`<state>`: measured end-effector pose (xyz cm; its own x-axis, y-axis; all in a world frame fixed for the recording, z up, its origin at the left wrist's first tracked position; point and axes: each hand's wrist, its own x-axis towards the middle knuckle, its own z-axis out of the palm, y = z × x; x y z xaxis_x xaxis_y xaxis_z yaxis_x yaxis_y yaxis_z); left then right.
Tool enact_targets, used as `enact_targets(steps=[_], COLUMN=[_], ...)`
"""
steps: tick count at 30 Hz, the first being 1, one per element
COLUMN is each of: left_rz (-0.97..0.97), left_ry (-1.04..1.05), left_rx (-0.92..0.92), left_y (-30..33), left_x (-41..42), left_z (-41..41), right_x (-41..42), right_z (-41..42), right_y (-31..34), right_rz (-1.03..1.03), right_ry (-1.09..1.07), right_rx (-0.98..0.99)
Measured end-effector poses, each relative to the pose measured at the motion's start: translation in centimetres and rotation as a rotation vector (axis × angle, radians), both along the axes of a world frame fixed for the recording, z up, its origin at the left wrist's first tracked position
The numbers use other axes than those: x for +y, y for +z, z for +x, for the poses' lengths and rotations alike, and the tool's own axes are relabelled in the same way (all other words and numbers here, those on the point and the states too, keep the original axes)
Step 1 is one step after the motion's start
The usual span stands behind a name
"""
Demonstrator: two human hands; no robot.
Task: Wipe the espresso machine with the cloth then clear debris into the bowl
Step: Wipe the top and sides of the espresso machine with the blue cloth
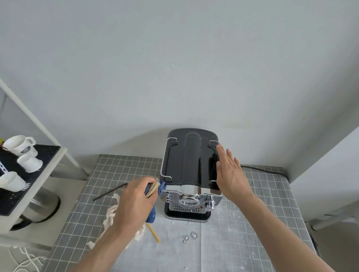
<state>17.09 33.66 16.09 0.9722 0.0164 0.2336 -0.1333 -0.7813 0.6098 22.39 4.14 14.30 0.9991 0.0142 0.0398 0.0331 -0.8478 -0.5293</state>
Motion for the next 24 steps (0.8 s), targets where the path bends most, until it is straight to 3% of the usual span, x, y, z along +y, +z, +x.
enact_targets(steps=[4, 7, 10, 13, 17, 24], left_rz=[-0.148, -0.234, -0.187, -0.172, -0.014, 0.099], left_ry=[-0.182, -0.198, -0.228, -0.356, -0.554, -0.608], left_rx=[0.007, -0.001, -0.049, -0.071, -0.179, -0.235], left_y=[2.2, 2.5, 1.2, 0.7, -0.6, -0.8], left_x=[-4.1, -7.1, -8.0, -8.6, -7.1, -3.8], left_z=[-1.5, -1.6, -1.1, -1.1, -0.6, 0.4], right_x=[0.0, -0.2, -0.1, 0.0, 0.0, 0.1], right_z=[-0.1, -0.2, -0.1, -0.1, -0.1, -0.3], right_y=[0.1, 0.2, 0.2, 0.1, 0.1, 0.4], right_rz=[0.035, 0.034, 0.035, 0.055, 0.056, 0.041], right_ry=[-0.008, -0.013, -0.001, 0.001, 0.008, 0.028], right_rx=[-0.001, 0.0, 0.002, 0.002, 0.005, 0.029])
